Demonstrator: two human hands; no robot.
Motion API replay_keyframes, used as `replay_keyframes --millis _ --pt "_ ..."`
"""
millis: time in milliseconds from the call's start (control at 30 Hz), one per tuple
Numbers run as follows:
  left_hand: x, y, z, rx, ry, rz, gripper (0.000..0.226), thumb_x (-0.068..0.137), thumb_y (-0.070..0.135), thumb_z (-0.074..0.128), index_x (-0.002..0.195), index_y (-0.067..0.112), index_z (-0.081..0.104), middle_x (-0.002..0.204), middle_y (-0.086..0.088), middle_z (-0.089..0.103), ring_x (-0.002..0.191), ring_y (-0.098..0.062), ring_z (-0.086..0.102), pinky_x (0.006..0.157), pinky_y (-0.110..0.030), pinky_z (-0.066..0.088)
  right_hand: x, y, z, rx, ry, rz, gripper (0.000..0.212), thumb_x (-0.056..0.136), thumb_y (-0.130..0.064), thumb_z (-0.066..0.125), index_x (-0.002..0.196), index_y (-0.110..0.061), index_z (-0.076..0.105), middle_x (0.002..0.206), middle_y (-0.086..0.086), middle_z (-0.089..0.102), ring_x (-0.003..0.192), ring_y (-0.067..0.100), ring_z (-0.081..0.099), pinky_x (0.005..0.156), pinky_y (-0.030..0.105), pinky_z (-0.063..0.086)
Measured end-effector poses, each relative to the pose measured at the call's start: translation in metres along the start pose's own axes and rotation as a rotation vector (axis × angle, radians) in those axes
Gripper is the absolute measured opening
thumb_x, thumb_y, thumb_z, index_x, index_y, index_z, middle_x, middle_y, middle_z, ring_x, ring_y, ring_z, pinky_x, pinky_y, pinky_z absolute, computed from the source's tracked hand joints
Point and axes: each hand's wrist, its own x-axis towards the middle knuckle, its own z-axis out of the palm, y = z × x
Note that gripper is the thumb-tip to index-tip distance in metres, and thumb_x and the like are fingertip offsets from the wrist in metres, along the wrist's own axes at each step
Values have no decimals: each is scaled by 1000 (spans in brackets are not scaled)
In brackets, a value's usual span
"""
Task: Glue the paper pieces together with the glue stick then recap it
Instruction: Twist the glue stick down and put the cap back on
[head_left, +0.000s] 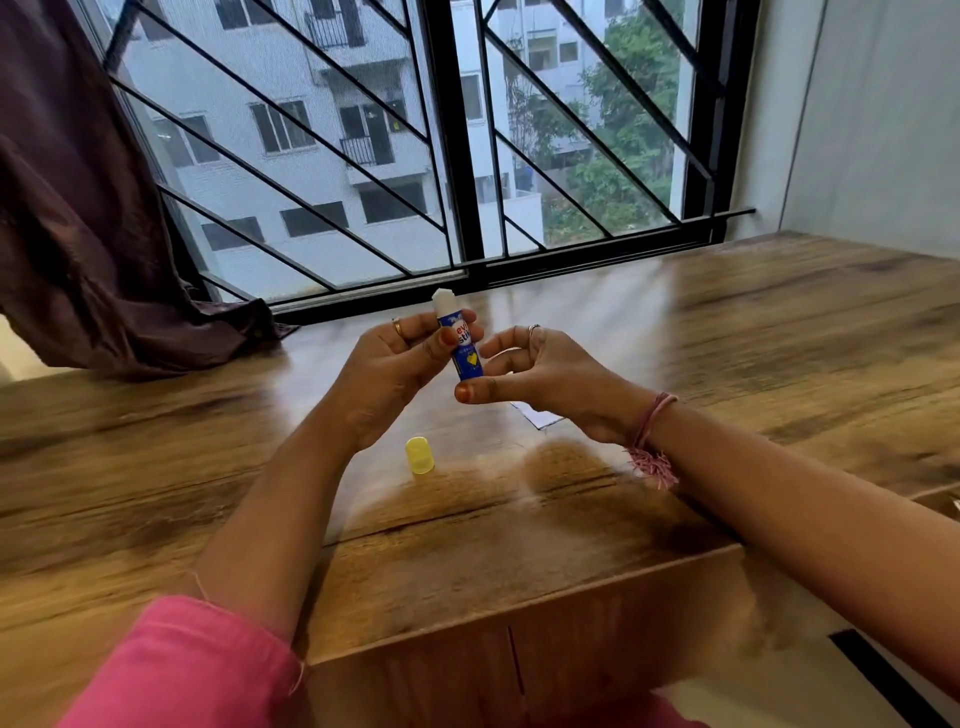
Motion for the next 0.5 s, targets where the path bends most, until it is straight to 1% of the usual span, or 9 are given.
replay_keyframes --millis 67,133,200,233,267,333,400,433,500 --pt "0 0 0 -15 -21 -2 43 66 45 80 102 23 74 106 -1 72 108 -16 64 87 -22 51 -1 -2 -2 -25 -92 20 34 73 -24 81 102 -13 68 82 3 69 61 6 55 50 13 39" --pt "0 0 -1 -13 -41 3 42 70 44 77 104 21 73 106 -2 72 106 -16 64 85 -22 51 -2 -3 -3 -61 -197 48 31 83 -29 71 109 -13 69 90 6 62 58 4 50 52 16 37" --pt "-1 0 -2 0 -53 2 40 72 42 75 106 21 72 105 -1 72 105 -15 65 83 -22 51 -3 -4 -3 -81 -261 71 30 89 -28 64 114 -12 67 102 8 61 59 0 51 52 15 37" --pt "-1 -1 -2 7 -55 -4 39 73 41 75 106 21 72 105 -1 72 105 -15 65 83 -22 51 -4 -5 -3 -105 -269 74 31 89 -28 63 114 -11 67 103 8 62 59 0 52 52 14 37" --pt "-1 -2 -2 15 -55 -10 37 74 40 75 105 21 72 106 -2 72 106 -16 65 84 -22 51 -4 -5 -3 -152 -261 71 32 88 -30 64 112 -10 68 98 7 63 58 0 51 51 15 36" --pt "-1 -3 -1 39 -52 -12 30 77 35 72 104 21 72 106 -2 72 108 -17 64 87 -23 50 -4 -5 -3 -274 -223 45 30 84 -36 68 100 -11 72 74 -1 62 53 1 45 49 16 34" --pt "-1 -5 1 56 -49 -7 24 80 28 68 102 22 72 107 -1 72 109 -18 63 89 -23 50 -3 -4 -3 -333 -155 15 16 78 -37 75 82 -21 75 56 -13 57 50 1 44 49 15 37" --pt "0 -5 1 60 -46 -4 23 81 26 66 102 22 72 107 -1 72 110 -18 63 89 -23 50 -2 -3 -3 -337 -115 -1 11 74 -36 78 74 -26 74 55 -15 58 51 -1 47 52 14 40" --pt "1 -6 2 66 -40 -3 24 81 23 64 104 22 71 108 -2 72 111 -19 63 90 -23 50 -1 1 0 -346 -38 -34 15 68 -36 82 66 -27 70 63 -13 63 58 -4 53 61 15 42"
